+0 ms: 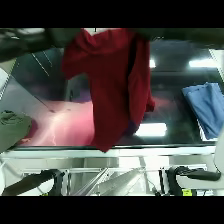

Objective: Fold the shirts.

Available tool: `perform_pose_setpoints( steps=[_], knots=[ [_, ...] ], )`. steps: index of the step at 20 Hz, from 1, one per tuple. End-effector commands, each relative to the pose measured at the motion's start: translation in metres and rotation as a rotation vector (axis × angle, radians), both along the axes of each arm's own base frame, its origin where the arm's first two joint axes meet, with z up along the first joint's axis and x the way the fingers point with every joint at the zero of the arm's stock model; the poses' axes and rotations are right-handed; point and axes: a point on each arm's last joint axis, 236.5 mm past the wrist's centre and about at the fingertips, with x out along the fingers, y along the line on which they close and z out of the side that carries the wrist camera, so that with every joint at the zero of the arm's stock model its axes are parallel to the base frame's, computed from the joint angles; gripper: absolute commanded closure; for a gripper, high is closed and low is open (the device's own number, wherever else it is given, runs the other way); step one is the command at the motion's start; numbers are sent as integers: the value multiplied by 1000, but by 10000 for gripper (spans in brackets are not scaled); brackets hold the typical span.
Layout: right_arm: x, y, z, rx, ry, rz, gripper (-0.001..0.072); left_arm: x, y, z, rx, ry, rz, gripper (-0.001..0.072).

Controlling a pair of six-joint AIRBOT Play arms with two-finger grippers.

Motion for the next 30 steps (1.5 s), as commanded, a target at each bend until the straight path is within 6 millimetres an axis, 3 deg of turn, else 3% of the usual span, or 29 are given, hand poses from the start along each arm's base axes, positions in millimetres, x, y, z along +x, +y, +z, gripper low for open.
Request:
perform_pose_setpoints(
  steps=[1,2,3,4,5,7,9,10,12,14,18,21,25,30],
  knots=[
    [69,-9,-161,-157,281,-79,693,80,18,-129,64,170,70,684],
    [83,-15,-198,-180,334,-109,677,95,29,-161,75,216,92,682],
    [94,-22,-226,-183,382,-131,470,105,40,-187,80,265,111,558],
    [101,-33,-248,-189,423,-147,258,110,55,-207,84,312,126,257],
    [103,-46,-260,-193,455,-157,227,110,70,-222,89,359,129,-13],
    [101,-85,-267,-214,504,-174,228,89,98,-237,102,470,88,-3],
    [86,-124,-274,-266,569,-166,227,58,114,-241,106,585,20,-3],
    [71,-143,-282,-309,623,-145,225,38,115,-243,110,653,-30,-3],
    [40,-174,-303,-447,723,-101,35,1,109,-254,105,777,-84,-2],
    [22,-191,-316,-550,764,-75,33,-47,91,-274,111,897,-148,-2],
    [11,-175,-332,-557,780,-4,33,-169,54,-322,134,1126,-233,-2],
    [7,-152,-344,-579,768,58,35,-238,40,-359,168,1206,-194,-1],
    [5,-124,-363,-600,765,105,46,-282,31,-391,215,1232,-102,16],
    [1,-110,-375,-609,774,133,52,-296,26,-412,255,1205,-55,16]
  ],
)
